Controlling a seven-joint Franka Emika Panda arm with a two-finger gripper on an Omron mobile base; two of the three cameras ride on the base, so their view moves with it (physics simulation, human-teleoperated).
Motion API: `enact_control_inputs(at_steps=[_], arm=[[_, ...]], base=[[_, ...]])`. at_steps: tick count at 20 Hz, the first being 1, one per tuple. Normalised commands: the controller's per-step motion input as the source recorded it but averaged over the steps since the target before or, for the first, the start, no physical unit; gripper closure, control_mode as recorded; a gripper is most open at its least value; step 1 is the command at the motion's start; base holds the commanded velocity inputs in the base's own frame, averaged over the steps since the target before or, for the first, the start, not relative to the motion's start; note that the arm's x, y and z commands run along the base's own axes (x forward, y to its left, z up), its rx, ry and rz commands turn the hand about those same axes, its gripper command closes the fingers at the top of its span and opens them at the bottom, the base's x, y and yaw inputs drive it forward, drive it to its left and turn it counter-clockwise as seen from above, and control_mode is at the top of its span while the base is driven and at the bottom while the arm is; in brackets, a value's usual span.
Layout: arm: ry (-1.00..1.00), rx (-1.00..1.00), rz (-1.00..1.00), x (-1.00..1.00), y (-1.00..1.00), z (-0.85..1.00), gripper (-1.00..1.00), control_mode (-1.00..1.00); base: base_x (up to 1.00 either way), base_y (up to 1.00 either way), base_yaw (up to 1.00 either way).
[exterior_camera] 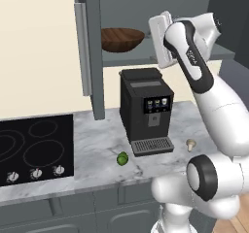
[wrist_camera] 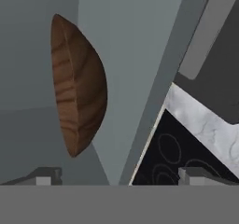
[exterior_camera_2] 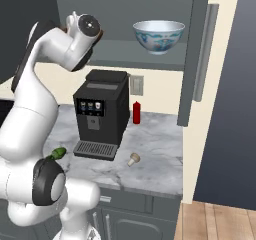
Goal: Pick both bowls and place them on the counter. Then place the avocado in one bowl and place the mushroom in the other bowl.
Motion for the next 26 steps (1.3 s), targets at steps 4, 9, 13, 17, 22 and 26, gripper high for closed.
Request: enact_control_inputs(at_steps=[4, 9, 13, 17, 22, 26], arm=[[0.07, 0.00, 0.00, 0.55, 0.10, 0.00, -1.00, -1.00], [0.03, 0.00, 0.00, 0.51, 0.13, 0.00, -1.00, -1.00], [0.00, 0.00, 0.00, 0.46, 0.19, -0.02, -1.00, -1.00], [0.00, 0.00, 0.00, 0.39, 0.18, -0.08, -1.00, -1.00], [0.00, 0.00, 0.00, 0.26, 0.11, -0.13, -1.00, -1.00], [0.00, 0.00, 0.00, 0.24, 0.06, -0.10, -1.00, -1.00]], base=[[0.00, 0.00, 0.00], [0.00, 0.00, 0.00], [0.00, 0.00, 0.00], [0.00, 0.00, 0.00], [0.00, 0.00, 0.00], [0.00, 0.00, 0.00]])
